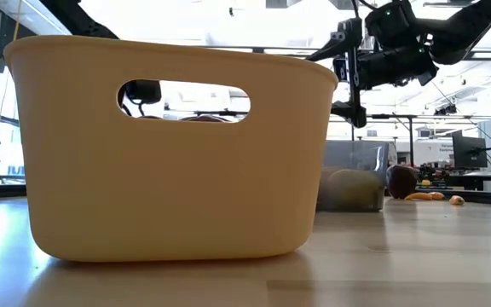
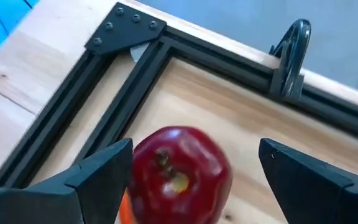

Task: Sort produce into baskets
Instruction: Put the apple into the yellow bin

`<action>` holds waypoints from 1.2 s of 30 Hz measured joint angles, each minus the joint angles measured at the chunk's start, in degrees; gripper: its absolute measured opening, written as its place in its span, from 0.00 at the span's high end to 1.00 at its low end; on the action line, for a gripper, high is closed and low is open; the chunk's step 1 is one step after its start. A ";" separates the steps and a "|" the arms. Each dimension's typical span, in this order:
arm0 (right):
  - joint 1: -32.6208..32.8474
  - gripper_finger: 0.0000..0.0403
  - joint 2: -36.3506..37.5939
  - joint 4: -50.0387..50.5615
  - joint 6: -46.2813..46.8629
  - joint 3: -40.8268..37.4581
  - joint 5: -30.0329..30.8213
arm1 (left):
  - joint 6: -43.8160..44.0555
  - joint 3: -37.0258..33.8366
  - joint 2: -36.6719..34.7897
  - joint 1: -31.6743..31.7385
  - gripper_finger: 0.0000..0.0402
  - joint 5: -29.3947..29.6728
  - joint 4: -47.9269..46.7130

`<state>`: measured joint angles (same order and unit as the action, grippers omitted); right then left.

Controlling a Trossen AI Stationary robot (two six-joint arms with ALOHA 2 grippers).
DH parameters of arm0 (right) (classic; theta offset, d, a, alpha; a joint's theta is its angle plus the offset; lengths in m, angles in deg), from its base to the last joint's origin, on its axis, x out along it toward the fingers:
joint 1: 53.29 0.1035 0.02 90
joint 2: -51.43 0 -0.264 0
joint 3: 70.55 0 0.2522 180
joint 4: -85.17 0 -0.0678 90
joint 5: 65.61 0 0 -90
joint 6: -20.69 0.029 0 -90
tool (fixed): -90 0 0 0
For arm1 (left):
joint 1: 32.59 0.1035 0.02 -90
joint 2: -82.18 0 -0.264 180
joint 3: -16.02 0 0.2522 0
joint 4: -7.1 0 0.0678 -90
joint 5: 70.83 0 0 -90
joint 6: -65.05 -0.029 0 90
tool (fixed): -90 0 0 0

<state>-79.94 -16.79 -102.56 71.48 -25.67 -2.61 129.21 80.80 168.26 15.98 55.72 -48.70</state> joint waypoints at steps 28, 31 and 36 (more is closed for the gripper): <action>0.00 0.03 0.00 0.06 -1.84 0.00 1.99 | 1.76 -7.25 0.00 0.50 0.17 -7.89 11.97; 0.00 0.03 0.00 0.06 -1.84 0.00 2.87 | 1.54 -7.25 0.00 0.50 0.18 -8.75 12.16; 0.00 0.03 0.00 0.07 -1.82 0.00 3.02 | -2.04 -7.19 -0.08 0.50 0.28 -9.66 12.23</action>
<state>-79.94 -16.79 -102.49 69.66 -25.67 0.41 127.18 73.60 168.18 16.47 46.06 -36.47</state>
